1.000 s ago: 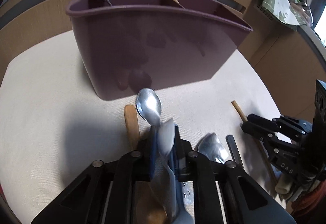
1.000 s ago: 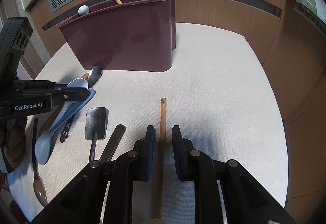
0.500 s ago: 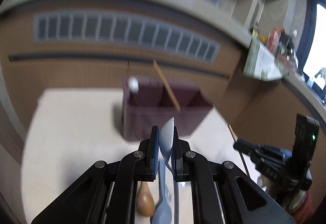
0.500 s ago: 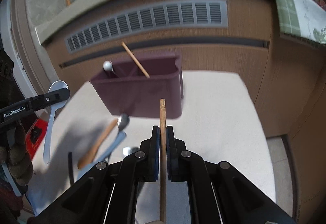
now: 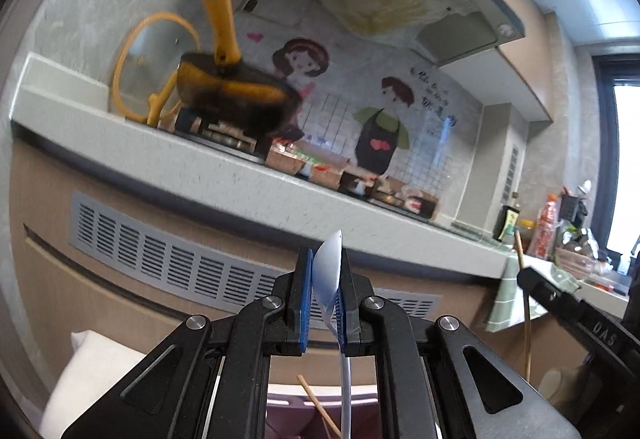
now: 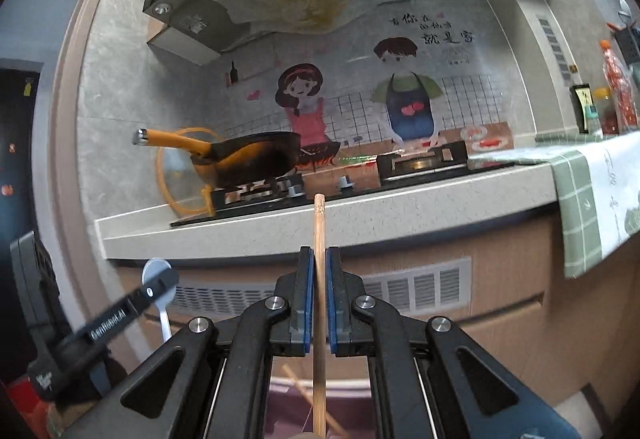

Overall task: Organize utensils
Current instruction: 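Lift the white spoon and chopstick over the maroon holder and open both tools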

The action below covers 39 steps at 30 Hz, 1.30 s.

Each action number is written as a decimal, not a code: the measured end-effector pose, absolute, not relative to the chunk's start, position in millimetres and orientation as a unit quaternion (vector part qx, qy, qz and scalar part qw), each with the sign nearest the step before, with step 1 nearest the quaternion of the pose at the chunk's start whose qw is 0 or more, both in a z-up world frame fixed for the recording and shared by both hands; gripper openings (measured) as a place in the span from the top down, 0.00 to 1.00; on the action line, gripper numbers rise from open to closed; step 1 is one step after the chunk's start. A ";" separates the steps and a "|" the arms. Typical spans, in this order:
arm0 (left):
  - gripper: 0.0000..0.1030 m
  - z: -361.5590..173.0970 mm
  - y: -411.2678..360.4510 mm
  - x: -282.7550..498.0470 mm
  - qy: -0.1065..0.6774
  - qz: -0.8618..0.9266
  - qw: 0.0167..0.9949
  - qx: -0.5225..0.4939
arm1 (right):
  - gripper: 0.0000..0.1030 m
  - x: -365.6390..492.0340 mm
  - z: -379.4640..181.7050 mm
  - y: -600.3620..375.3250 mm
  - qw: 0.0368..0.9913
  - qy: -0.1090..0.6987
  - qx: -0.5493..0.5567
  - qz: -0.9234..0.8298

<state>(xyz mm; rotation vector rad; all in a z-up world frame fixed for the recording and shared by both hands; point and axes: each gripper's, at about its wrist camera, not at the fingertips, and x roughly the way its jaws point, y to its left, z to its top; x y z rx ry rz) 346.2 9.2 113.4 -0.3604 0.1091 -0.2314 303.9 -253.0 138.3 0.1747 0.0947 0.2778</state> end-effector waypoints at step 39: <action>0.88 16.4 -19.1 407.2 0.114 -0.094 0.972 -0.184 | 0.94 399.7 64.0 -232.7 0.989 0.082 0.041 0.112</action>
